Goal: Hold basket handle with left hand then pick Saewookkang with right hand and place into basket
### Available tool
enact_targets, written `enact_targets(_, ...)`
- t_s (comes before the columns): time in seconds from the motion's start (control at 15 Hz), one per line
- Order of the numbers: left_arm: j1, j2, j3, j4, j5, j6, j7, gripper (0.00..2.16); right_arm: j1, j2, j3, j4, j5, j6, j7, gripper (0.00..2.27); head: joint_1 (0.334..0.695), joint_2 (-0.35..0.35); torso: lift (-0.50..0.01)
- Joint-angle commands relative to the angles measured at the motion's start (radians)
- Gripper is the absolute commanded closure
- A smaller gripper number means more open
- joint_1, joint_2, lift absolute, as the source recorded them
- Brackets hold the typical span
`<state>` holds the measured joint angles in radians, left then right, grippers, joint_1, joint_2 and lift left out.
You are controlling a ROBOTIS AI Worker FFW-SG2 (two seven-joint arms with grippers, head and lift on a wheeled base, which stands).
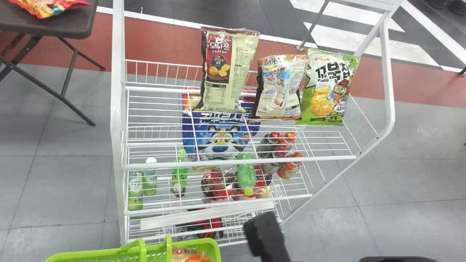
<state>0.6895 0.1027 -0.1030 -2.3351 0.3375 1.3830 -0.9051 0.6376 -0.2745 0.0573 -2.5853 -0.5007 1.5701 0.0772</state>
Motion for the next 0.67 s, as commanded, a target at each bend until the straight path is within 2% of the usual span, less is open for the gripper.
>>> enact_targets(0.0,0.001,0.000,-0.001,0.000,0.000,0.000,0.000,1.77,-0.015,0.000,0.104,0.083,0.067,0.002,0.001,2.25,0.695,-0.350,-0.019)
enact_targets(0.07,0.001,0.000,-0.001,-0.001,0.000,0.000,-0.001,1.77,-0.021,-0.008,0.142,0.129,0.103,0.002,0.001,2.25,0.695,-0.350,-0.019)
enact_targets(0.2,0.007,0.000,-0.001,-0.001,0.000,0.000,-0.005,1.77,-0.056,-0.011,0.159,0.229,0.110,0.002,0.004,2.21,0.695,-0.350,-0.019)
enact_targets(0.27,0.008,0.000,-0.001,-0.001,0.000,0.000,-0.005,1.77,-0.065,-0.011,0.160,0.252,0.113,-0.006,0.004,1.83,0.695,-0.350,-0.019)
enact_targets(0.33,0.008,0.002,-0.001,-0.001,-0.002,0.000,-0.005,1.77,-0.064,-0.011,0.159,0.252,0.128,-0.031,0.004,0.79,0.695,-0.350,-0.019)
enact_targets(0.4,0.008,0.002,0.000,-0.001,-0.002,0.000,-0.005,1.77,-0.052,-0.012,0.148,0.237,0.134,-0.067,0.004,0.00,0.695,-0.350,-0.019)
enact_targets(0.6,0.008,0.002,0.000,-0.001,-0.003,-0.003,-0.006,1.77,-0.029,-0.015,0.081,0.201,0.143,-0.236,0.049,0.06,0.695,-0.350,-0.019)
